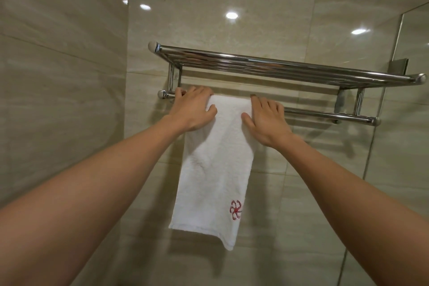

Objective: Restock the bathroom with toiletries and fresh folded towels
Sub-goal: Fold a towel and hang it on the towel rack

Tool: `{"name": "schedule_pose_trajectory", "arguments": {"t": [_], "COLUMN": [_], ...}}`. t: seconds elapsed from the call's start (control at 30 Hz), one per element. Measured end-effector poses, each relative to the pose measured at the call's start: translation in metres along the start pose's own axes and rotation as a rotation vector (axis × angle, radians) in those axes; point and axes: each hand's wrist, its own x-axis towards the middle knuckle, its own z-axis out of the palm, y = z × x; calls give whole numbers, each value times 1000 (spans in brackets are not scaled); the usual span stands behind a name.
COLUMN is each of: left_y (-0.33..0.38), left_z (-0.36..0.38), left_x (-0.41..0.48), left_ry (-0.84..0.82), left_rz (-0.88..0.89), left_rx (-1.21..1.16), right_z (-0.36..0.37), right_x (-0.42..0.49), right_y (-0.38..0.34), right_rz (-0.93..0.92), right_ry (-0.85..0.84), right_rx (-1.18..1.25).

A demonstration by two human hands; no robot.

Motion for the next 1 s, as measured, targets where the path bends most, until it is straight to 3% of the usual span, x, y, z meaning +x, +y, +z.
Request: {"name": "schedule_pose_trajectory", "arguments": {"t": [0.23,0.37,0.5,1.0], "left_y": [6,4,4,5], "left_z": [-7,-1,11,14], "left_x": [6,-7,-18,3], "left_ry": [-134,47,114,-77], "left_rz": [-33,112,124,-14], "left_rx": [92,95,80,89], "right_z": [-12,-14,-2,1], "right_x": [4,-13,-28,-9], "right_y": [-2,-5,-12,0], "right_rz": [40,-60,-144,-144], "right_ry": [-94,112,168,-28], "right_rx": [103,118,61,-87]}}
